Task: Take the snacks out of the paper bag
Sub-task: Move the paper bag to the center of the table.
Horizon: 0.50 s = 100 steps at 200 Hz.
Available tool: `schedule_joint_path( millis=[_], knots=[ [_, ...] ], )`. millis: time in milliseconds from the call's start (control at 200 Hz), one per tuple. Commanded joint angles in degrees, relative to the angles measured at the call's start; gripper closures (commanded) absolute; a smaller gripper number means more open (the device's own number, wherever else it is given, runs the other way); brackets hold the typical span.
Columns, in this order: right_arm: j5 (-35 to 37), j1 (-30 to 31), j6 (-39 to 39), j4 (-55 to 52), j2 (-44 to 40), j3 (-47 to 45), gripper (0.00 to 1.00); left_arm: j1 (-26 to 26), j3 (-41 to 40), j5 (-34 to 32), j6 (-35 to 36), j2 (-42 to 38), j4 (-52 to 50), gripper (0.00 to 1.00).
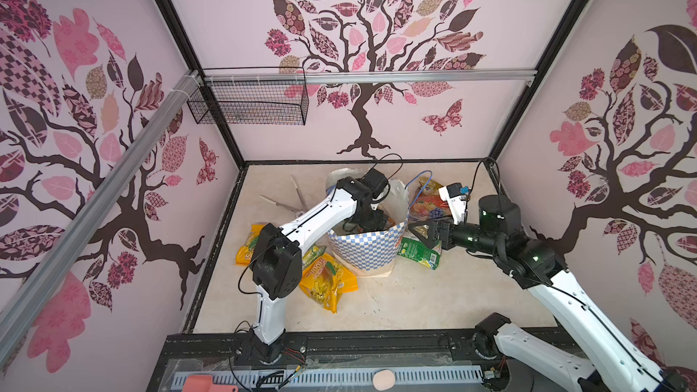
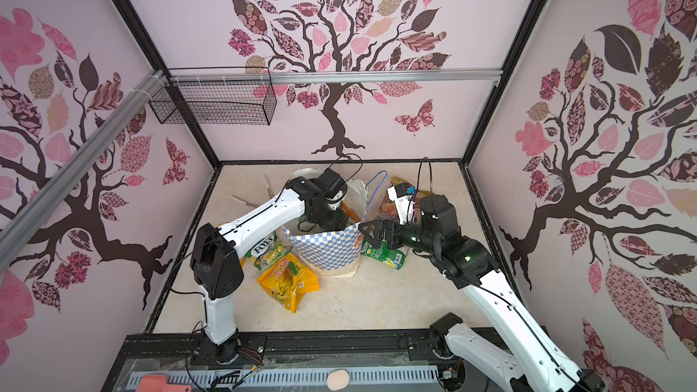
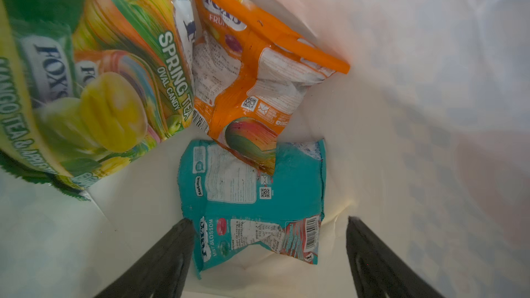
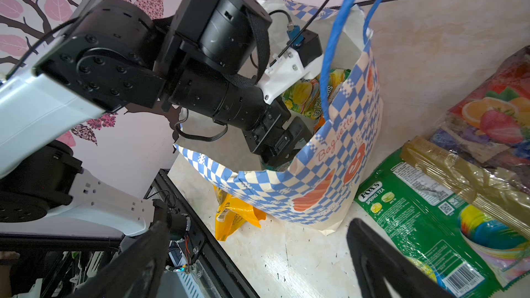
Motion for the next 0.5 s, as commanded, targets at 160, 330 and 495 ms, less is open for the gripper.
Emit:
schedule_joint_path(
  millis=[160,330,495],
  knots=[
    [0.33,0.24,0.2,-0.17,-0.07,0.29,0.0,-0.07,-2.94,-0.62,3.07,3.65,0.62,0.14],
    [0.72,0.28,-0.02,-0.59,-0.38,0.31,0.0,-0.07,-4.91,-0.64,3.33,6.02,2.62,0.14],
    [0.81,0.28,-0.02,-0.74,-0.56,0.21,0.0,-0.09,-8.63,-0.11,2.99,7.42,5.35,0.14]
  ],
)
